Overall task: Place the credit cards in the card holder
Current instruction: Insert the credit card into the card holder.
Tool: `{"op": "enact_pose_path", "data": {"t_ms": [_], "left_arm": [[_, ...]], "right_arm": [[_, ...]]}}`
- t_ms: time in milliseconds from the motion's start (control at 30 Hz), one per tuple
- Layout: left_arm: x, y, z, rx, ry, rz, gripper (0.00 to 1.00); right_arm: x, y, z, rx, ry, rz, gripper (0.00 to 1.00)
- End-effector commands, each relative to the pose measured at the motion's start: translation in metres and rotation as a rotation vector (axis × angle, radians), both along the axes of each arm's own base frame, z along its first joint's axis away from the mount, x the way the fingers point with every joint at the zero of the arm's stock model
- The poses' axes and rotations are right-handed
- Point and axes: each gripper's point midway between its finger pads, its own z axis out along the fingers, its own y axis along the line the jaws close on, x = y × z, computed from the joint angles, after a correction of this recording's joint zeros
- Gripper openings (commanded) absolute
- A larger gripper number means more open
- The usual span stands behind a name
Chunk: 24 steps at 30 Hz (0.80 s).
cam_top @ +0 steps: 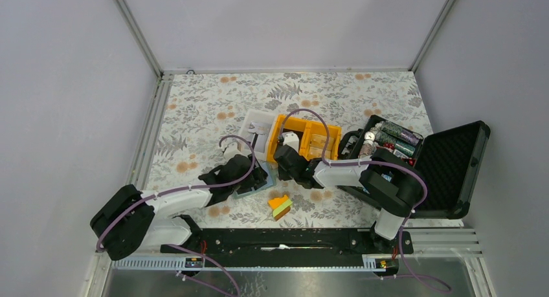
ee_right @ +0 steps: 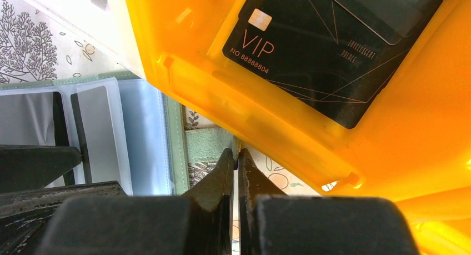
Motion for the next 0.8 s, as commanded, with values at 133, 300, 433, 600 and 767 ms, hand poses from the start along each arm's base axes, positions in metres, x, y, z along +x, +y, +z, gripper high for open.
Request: {"op": "enact_pose_path", "data": {"t_ms": [133, 300, 433, 600, 767], "left_arm": [[-0.015, 0.006, -0.011, -0.019, 0.043, 0.0, 0.7], [-0.008, 0.0, 0.001, -0.074, -0.006, 0.009, 0.7], [-0.005, -0.006, 0.005, -0.109, -0.024, 0.002, 0.7], [0.001, -0.014, 0.013, -0.145, -0.057, -0.008, 0.7], [0.008, -0.021, 0.025, -0.166, -0.098, -0.02, 0.7]], "right_arm": [[0.001, -0.012, -0.011, -0.063, 0.017, -0.023, 0.0], [-0.001, -0.013, -0.013, -0.066, 0.023, -0.023, 0.0], [-0.002, -0.013, -0.014, -0.063, 0.028, -0.023, 0.0], [-0.002, -0.014, -0.013, -0.062, 0.026, -0.025, 0.0], [-0.002, -0.015, -0.012, -0.061, 0.023, -0.031, 0.0]]}}
